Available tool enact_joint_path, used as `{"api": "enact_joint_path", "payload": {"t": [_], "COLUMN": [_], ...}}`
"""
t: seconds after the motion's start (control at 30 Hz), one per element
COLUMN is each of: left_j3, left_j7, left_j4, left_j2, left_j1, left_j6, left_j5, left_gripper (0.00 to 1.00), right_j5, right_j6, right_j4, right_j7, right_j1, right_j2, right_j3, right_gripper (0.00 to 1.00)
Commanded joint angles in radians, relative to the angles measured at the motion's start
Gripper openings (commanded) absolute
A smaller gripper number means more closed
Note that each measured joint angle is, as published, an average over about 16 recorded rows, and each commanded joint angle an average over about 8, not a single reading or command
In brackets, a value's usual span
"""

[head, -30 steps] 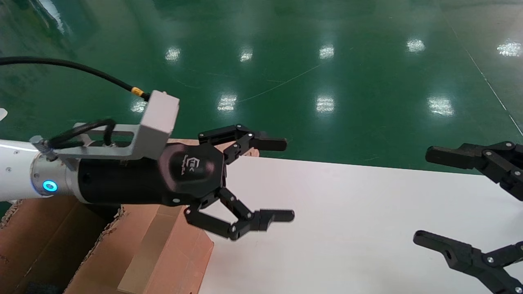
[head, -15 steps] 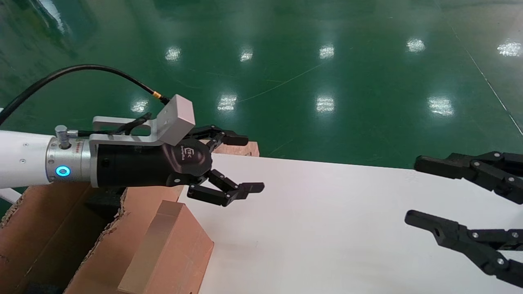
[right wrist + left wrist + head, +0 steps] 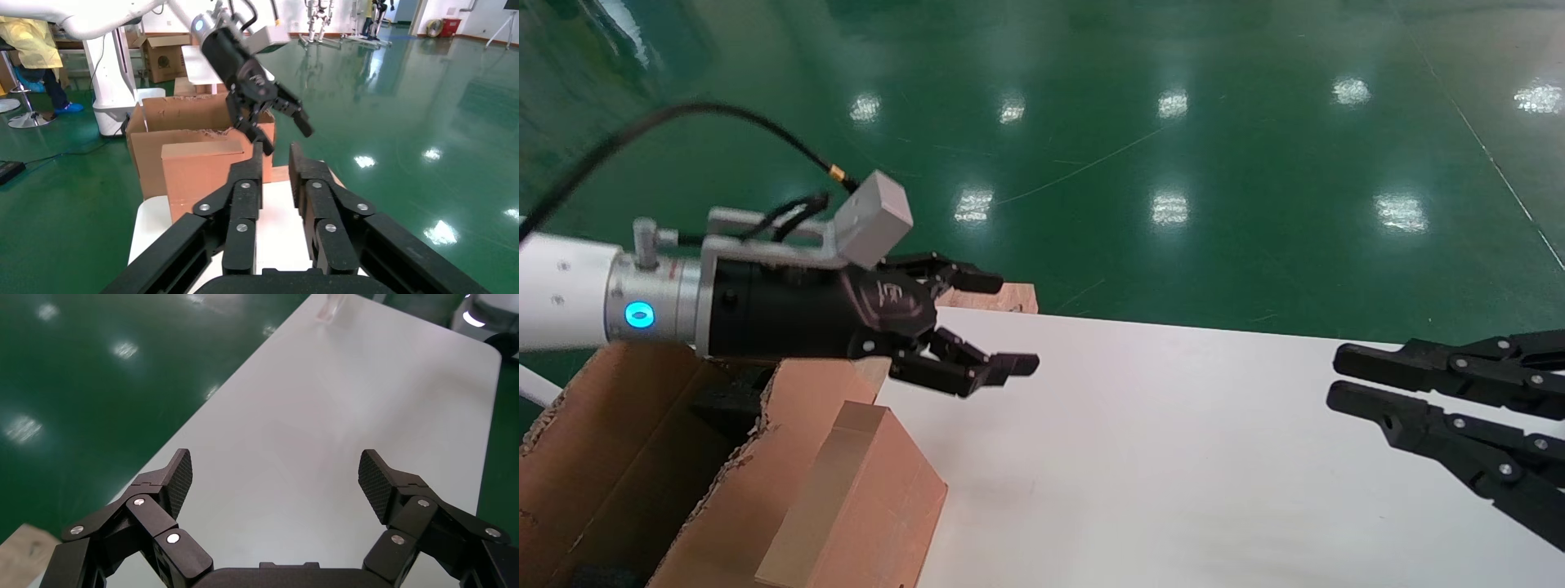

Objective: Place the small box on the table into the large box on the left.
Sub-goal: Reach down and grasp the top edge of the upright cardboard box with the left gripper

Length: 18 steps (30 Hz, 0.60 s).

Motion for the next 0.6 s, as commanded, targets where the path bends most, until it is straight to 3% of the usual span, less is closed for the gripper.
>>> {"api": "enact_joint_path", "payload": {"t": [0.03, 0.27, 0.6], "left_j3": [0.027, 0.102, 0.168], "left_j7": [-0.079, -0.173, -0.219], "left_j4": [-0.007, -0.006, -0.005], "left_j2": [0.009, 0.064, 0.08], "left_j1": [-0.058, -0.21, -0.254], "left_j6": [0.024, 0.143, 0.18], "left_j5": [0.05, 0.177, 0.287], "left_gripper": [1.0, 1.0, 1.0], "right_j5": [0.0, 0.0, 0.0], "right_j6": [0.0, 0.0, 0.0], "right_j4": [0.0, 0.0, 0.0], "right_j7": [0.0, 0.0, 0.0], "right_j1": [0.0, 0.0, 0.0], "right_j2": [0.0, 0.0, 0.0], "right_j3": [0.0, 0.0, 0.0], "right_gripper": [0.0, 0.0, 0.0]}}
